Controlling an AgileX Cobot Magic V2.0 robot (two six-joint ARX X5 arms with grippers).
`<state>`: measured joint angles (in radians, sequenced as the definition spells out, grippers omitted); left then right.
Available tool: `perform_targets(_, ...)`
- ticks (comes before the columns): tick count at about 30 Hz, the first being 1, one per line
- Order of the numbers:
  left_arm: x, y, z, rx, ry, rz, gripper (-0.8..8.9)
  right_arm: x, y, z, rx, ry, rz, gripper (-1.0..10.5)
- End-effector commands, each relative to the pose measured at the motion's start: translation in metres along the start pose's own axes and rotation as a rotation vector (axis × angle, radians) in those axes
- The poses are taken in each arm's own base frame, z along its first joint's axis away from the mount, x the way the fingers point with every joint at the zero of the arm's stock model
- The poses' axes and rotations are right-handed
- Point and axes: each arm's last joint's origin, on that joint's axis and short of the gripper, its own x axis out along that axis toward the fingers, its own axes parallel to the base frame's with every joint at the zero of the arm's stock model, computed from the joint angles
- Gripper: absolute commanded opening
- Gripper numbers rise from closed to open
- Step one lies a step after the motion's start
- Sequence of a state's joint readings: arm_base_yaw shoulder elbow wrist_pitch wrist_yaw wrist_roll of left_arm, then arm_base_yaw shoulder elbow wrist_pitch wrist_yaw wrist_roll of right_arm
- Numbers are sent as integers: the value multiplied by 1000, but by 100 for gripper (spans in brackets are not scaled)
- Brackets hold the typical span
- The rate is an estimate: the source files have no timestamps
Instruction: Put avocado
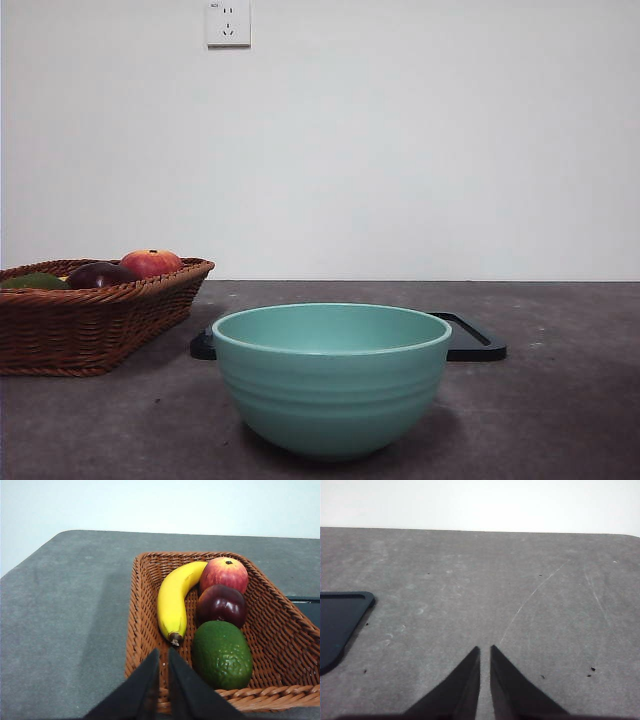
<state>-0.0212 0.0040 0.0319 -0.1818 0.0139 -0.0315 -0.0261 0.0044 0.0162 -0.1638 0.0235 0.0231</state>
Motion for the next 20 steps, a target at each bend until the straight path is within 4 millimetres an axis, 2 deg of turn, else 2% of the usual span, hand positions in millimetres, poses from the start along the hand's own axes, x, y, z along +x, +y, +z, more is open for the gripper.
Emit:
perform_targets(1,2,0,-7,12,23,5,28,1,0,-1,-4,-8,0,30)
perform_targets(12,2,0,-1,-18,-39,3,15,0,0,2,48,-38,5,14)
perform_targets(20,-5,-1,22,-75,-128,-2,15,-8,1,31,206,-157,29,14)
